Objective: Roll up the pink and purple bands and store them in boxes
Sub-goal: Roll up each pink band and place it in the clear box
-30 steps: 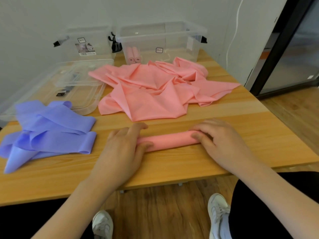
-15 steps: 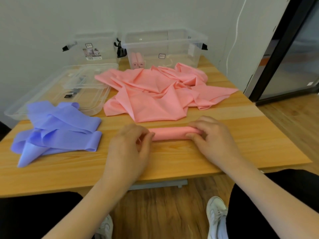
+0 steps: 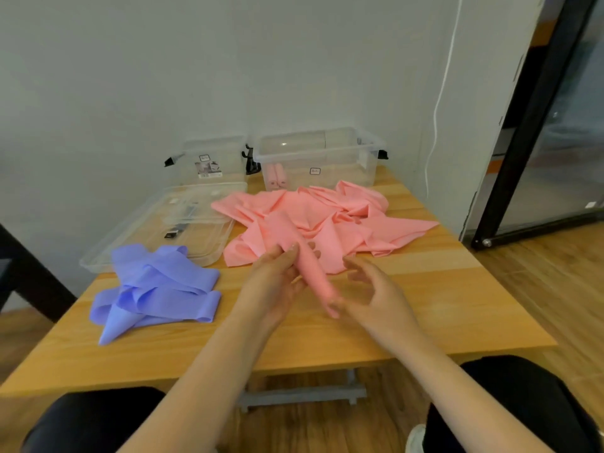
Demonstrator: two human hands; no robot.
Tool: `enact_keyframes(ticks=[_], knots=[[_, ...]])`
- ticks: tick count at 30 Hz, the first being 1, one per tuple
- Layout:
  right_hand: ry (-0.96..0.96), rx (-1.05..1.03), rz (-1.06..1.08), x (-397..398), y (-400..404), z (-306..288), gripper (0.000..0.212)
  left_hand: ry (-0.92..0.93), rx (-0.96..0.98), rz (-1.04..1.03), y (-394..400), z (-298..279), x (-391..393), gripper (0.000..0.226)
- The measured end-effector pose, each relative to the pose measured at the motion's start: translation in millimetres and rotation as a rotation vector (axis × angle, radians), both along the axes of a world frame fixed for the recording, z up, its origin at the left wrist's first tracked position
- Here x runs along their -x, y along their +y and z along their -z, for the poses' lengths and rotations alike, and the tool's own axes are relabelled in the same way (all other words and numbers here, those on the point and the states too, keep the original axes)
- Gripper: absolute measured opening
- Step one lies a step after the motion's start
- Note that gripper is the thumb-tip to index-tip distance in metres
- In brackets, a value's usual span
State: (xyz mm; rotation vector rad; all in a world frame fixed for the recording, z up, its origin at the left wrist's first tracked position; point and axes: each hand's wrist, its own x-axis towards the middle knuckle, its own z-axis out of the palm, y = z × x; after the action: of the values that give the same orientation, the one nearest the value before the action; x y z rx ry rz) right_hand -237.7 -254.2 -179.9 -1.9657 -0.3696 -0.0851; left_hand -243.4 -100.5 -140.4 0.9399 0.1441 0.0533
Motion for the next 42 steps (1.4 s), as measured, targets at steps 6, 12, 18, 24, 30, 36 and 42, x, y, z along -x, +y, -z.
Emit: enact_keyframes(ticks=[6, 12, 18, 24, 30, 36, 42], knots=[[0.193, -0.309, -0.156, -19, 13, -48, 0.034, -0.127, -0.185, 0.056, 7, -36, -17, 0.015], [0.212, -0.374, -0.09, -73, 36, -89, 0.025, -0.172, -0.334, 0.07, 22, -73, -84, 0.013], [0.277, -0.361, -0.127, -205, 72, -135, 0.017, -0.199, -0.358, 0.114, 61, -105, -218, 0.015], [0.329, -0.248, -0.132, -356, 120, -152, 0.01, -0.098, -0.467, 0.075, 107, -120, -355, 0.017], [0.564, -0.289, 0.006, -440, 126, -144, 0.012, -0.004, -1.186, -0.048, 123, -105, -407, 0.039], [0.802, -0.203, 0.144, -486, 132, -109, 0.029, 0.114, -2.03, 0.228, 151, -68, -418, 0.076], [0.978, -0.086, 0.133, -502, 159, -77, 0.037, 0.171, -2.028, 0.301, 153, -58, -422, 0.088]])
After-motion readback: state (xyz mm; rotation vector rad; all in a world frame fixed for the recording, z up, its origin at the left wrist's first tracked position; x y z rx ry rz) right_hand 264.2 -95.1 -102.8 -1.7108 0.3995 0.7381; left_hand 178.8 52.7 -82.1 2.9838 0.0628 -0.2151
